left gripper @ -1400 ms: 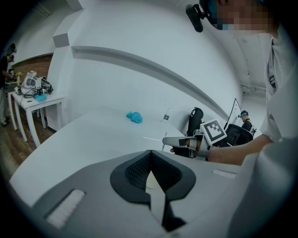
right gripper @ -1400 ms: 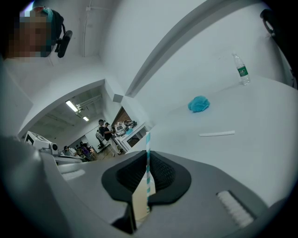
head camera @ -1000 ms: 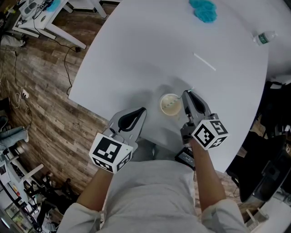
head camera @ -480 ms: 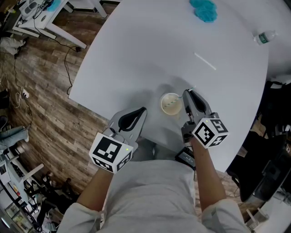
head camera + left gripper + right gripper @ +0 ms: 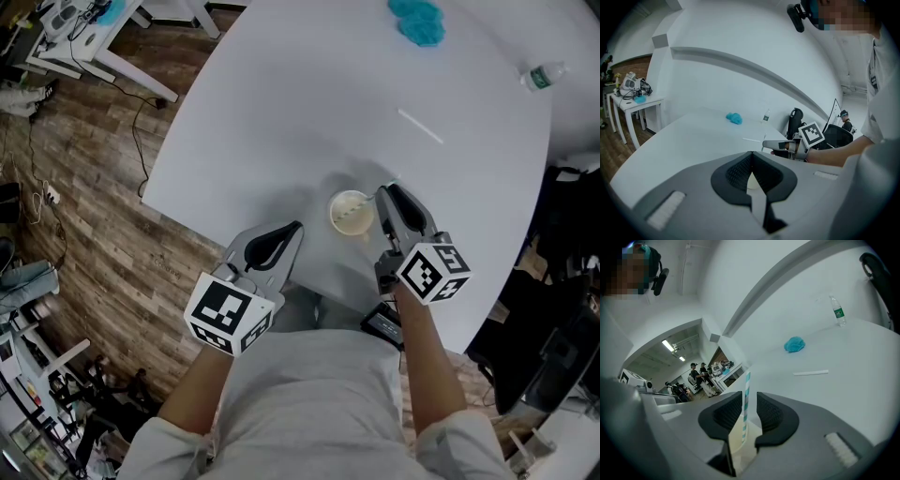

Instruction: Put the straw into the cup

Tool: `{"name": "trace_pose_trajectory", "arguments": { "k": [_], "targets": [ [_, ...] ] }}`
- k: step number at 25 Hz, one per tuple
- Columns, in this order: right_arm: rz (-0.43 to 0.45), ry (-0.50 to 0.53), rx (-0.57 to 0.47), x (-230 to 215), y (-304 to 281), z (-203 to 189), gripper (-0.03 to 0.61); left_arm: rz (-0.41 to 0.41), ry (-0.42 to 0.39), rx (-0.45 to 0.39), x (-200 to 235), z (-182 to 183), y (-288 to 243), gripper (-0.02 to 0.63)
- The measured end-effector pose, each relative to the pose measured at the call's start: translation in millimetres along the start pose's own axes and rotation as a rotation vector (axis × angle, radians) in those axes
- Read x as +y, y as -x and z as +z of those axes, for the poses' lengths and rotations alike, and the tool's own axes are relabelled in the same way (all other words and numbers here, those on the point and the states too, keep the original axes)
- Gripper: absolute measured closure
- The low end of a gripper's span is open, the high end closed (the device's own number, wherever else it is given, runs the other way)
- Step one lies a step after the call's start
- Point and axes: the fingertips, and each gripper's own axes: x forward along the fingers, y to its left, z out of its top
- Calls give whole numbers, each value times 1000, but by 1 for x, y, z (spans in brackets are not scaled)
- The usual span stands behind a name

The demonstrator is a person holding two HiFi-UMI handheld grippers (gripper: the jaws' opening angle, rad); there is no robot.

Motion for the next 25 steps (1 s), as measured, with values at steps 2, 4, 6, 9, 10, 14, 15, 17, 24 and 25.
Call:
{"name": "trace_pose_trajectory", "arguments": {
  "k": [2, 4, 6, 9, 10, 14, 15, 17, 24, 25],
  "targets": [
    [0, 2, 2, 0, 3, -1, 476, -2, -4, -3, -2, 1, 0, 595],
    [0, 7, 3, 1, 6, -1, 476, -4, -9, -7, -4, 2, 1, 595],
    [3, 11, 4, 1, 10, 0, 477, -5, -13, -11, -8, 4, 1, 595],
    [5, 14, 6, 2, 15, 2, 477, -6, -17, -14, -13, 6, 3, 595],
    [5, 15, 6, 2, 17, 3, 480, -6, -19, -15, -15, 6, 4, 595],
    [8, 34, -1, 5, 25, 5, 501, -3, -23, -21, -20, 4, 7, 595],
    [9, 41, -4, 6, 27, 7, 510, -2, -24, -23, -22, 4, 8, 595],
    [10, 55, -9, 9, 32, 9, 528, 0, -26, -30, -26, 5, 10, 595],
    [15, 113, -8, 20, 54, 10, 571, 10, -34, -56, -39, 9, 19, 595],
    [22, 123, -7, 24, 57, 10, 571, 11, -35, -59, -40, 9, 21, 595]
  ]
}}
